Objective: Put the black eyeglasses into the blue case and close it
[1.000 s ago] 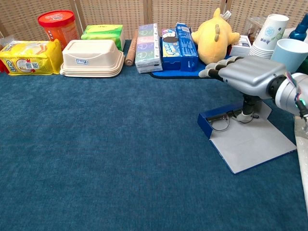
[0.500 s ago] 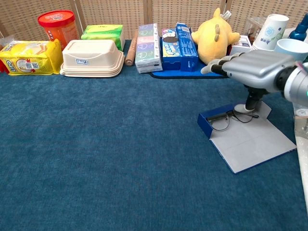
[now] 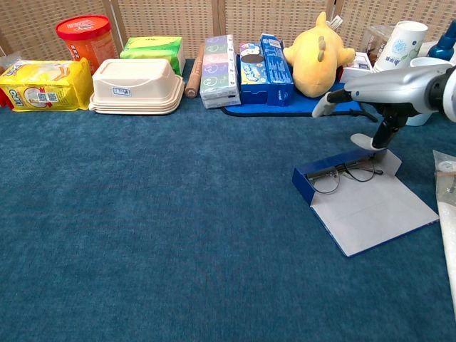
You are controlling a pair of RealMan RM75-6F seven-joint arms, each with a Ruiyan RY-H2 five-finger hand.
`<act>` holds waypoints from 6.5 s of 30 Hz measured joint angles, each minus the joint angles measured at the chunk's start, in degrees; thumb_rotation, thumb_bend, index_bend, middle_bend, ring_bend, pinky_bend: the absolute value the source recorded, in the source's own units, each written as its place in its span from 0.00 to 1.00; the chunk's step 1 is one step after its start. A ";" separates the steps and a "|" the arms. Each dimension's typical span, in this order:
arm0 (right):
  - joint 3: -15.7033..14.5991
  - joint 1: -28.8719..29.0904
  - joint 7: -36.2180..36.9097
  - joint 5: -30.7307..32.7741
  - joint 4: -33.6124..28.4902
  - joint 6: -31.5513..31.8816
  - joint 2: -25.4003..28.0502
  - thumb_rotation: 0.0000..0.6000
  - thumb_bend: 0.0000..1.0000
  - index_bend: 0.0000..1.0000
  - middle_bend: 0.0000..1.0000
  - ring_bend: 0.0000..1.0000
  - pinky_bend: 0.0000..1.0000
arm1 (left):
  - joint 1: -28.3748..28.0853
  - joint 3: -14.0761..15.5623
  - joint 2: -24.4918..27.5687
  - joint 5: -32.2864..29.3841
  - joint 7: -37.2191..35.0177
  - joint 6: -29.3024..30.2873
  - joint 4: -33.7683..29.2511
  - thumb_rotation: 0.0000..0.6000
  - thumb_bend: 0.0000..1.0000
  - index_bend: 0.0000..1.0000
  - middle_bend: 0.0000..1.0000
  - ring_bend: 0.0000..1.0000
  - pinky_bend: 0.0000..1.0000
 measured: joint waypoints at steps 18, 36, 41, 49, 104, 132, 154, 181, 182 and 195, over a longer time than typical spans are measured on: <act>-2.90 2.78 3.40 5.45 0.46 0.21 2.61 1.00 0.58 0.36 0.33 0.21 0.24 | -2.16 -0.66 -0.72 -0.85 0.37 -2.84 -0.67 1.00 0.27 0.02 0.06 0.00 0.00; -7.47 5.36 4.73 12.74 -1.70 -0.25 3.99 1.00 0.55 0.36 0.33 0.22 0.28 | -2.77 -0.68 -0.34 0.11 0.58 -2.64 -1.64 1.00 0.27 0.01 0.06 0.00 0.00; -8.66 5.55 4.47 13.26 -4.33 1.28 4.30 1.00 0.55 0.36 0.33 0.22 0.29 | -2.92 -0.61 -0.39 0.36 0.44 -2.73 -1.58 1.00 0.27 0.01 0.06 0.00 0.00; -10.34 4.91 4.29 11.85 -9.47 4.77 4.54 1.00 0.55 0.36 0.33 0.22 0.29 | -2.81 -0.43 -0.24 0.59 -0.07 -2.39 -1.40 1.00 0.27 0.01 0.06 0.00 0.00; -15.41 7.75 3.13 2.85 -21.52 5.93 1.90 1.00 0.56 0.35 0.33 0.22 0.29 | 0.10 1.49 1.24 2.98 -2.46 1.26 -0.81 1.00 0.27 0.00 0.06 0.00 0.00; -17.22 4.19 5.66 -9.10 -23.77 10.26 3.73 1.00 0.46 0.15 0.19 0.07 0.18 | 0.88 1.73 2.20 5.12 -1.95 3.01 -1.66 1.00 0.27 0.00 0.06 0.00 0.00; -29.23 -23.13 -2.92 -48.29 -15.89 36.34 -4.59 1.00 0.23 0.07 0.15 0.00 0.12 | 1.45 1.96 3.42 7.74 -5.88 5.41 1.18 1.00 0.27 0.00 0.06 0.00 0.00; -34.07 -44.37 -4.90 -66.30 2.46 43.59 -12.66 1.00 0.13 0.00 0.07 0.00 0.06 | 2.63 1.79 2.90 7.49 -11.19 7.96 7.07 1.00 0.27 0.00 0.06 0.00 0.00; -34.03 -44.94 -5.27 -67.03 2.87 43.36 -13.18 1.00 0.13 0.00 0.06 0.00 0.06 | 2.74 1.81 2.86 7.48 -11.50 8.15 7.38 1.00 0.27 0.00 0.06 0.00 0.00; -31.33 -48.60 -6.52 -71.10 8.49 38.26 -18.28 1.00 0.13 0.00 0.04 0.00 0.04 | 4.41 2.28 2.57 8.26 -15.12 11.14 11.12 1.00 0.27 0.00 0.06 0.00 0.00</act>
